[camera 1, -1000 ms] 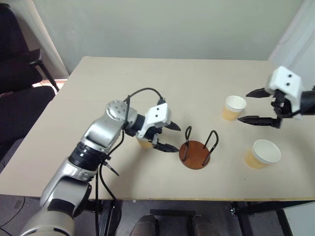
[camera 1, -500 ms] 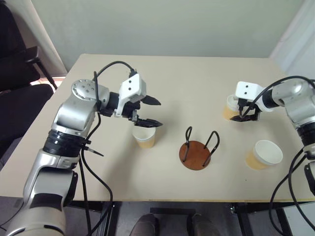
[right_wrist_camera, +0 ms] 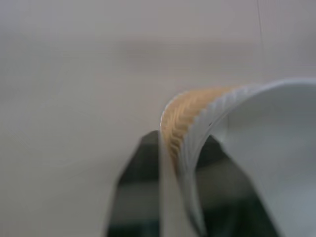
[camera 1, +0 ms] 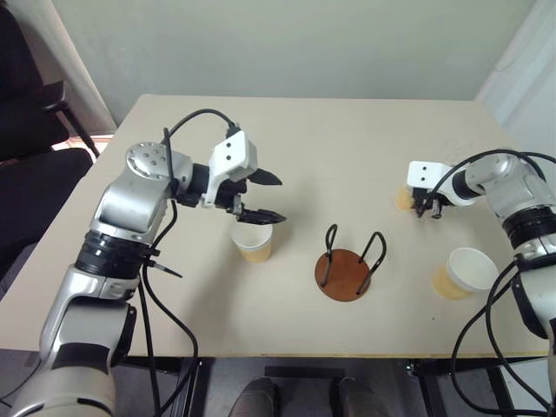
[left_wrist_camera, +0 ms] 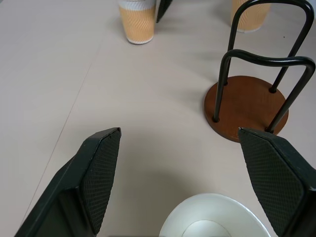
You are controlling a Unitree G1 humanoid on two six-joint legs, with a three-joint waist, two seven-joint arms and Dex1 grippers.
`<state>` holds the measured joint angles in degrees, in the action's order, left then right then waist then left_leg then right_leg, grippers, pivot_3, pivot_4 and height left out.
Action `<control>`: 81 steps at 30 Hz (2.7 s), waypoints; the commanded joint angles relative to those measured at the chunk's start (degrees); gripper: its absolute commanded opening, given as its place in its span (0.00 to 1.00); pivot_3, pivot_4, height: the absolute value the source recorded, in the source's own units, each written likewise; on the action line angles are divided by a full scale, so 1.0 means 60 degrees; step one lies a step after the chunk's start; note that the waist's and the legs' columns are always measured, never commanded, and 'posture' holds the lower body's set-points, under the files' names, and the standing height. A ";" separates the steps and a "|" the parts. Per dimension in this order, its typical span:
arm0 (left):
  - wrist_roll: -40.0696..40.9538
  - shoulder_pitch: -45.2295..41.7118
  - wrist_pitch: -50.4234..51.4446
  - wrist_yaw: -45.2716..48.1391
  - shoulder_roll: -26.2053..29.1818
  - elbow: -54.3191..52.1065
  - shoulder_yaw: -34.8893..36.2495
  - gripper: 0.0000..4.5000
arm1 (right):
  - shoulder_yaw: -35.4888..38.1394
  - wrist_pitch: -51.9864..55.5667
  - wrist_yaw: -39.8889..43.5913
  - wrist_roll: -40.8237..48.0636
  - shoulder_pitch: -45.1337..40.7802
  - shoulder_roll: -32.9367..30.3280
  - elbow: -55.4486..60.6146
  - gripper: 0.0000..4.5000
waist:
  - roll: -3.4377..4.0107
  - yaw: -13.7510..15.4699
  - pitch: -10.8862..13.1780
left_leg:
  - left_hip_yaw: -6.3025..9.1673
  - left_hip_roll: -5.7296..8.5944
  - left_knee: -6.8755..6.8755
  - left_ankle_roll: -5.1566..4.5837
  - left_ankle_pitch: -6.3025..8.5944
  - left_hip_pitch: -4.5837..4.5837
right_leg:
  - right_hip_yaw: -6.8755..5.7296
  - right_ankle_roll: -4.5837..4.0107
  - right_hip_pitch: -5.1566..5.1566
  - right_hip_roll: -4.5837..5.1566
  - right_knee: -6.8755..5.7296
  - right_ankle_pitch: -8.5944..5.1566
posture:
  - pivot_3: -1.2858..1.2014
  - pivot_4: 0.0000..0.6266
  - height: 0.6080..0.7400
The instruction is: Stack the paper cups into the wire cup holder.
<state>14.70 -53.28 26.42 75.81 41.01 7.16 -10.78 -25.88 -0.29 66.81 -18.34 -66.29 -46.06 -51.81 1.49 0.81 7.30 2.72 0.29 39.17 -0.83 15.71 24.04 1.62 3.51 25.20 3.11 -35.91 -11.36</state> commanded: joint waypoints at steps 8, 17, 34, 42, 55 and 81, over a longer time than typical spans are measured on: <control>0.0171 -0.0059 -0.0140 0.0169 0.0156 -0.0265 0.0276 0.91 | 0.0662 0.0238 0.1159 0.0353 -0.0200 -0.0492 0.1187 0.01 | 0.0000 -0.0001 0.0000 | -0.0004 0.0000 -0.0007 0.0002 0.0000 0.0001 | 0.0000 0.0000 0.0000 0.0000 0.0000 0.0000 | 0.52 0.24 1.00; 0.0641 -0.0074 0.0074 0.0876 0.0381 -0.0590 0.0286 0.91 | 0.1198 0.4562 0.4282 0.4473 -0.0758 -0.2773 0.8488 0.01 | 0.0010 -0.0008 0.0006 | -0.0001 -0.0001 -0.0017 0.0017 0.0004 0.0020 | -0.0006 -0.0022 0.0007 -0.0009 0.0010 -0.0014 | 0.52 0.24 1.00; 0.0474 -0.0436 -0.0341 0.1156 0.0172 -0.0287 0.0031 0.91 | -0.0360 0.5361 0.4282 0.6148 -0.0971 -0.3383 1.1858 0.01 | 0.0001 -0.0046 0.0010 | 0.0014 -0.0004 0.0009 0.0019 -0.0049 -0.0028 | -0.0008 -0.0066 0.0000 -0.0004 -0.0038 -0.0024 | 0.52 0.24 1.00; 0.0414 -0.0408 -0.0343 0.1052 0.0176 -0.0340 0.0085 0.91 | -0.0728 0.4706 0.4282 0.5446 -0.0522 -0.2953 1.2042 0.01 | 0.0001 -0.0052 0.0010 | 0.0012 -0.0005 -0.0004 0.0016 -0.0046 -0.0021 | -0.0011 -0.0066 0.0006 -0.0004 -0.0018 -0.0024 | 0.52 0.24 1.00; 0.0296 -0.0329 -0.0429 0.1162 0.0488 -0.0458 0.0094 0.91 | -0.0135 0.4508 0.3640 0.4133 0.0307 -0.2088 1.1727 0.66 | -0.0001 -0.0085 0.0009 | 0.0013 -0.0005 0.0009 0.0016 -0.0046 -0.0017 | -0.0014 -0.0059 0.0007 -0.0004 -0.0025 -0.0019 | 0.52 0.24 1.00; -0.0461 -0.0790 -0.5075 0.2781 0.3217 0.0560 -0.2840 0.91 | 0.4168 1.0486 0.1878 0.9935 0.1400 -0.2547 1.3702 0.81 | -0.0010 -0.0111 0.0003 | 0.0025 -0.0004 -0.0002 0.0028 -0.0066 -0.0018 | -0.0011 -0.0078 0.0017 -0.0010 -0.0046 -0.0024 | 0.52 0.24 1.00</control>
<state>12.97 -56.29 -1.51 90.21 60.35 9.45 -28.05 -3.15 62.55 79.30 39.82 -57.38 -60.62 29.11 1.42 0.15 7.32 2.87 0.27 39.15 -0.67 15.31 23.93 1.55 3.04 25.31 3.05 -36.19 -11.51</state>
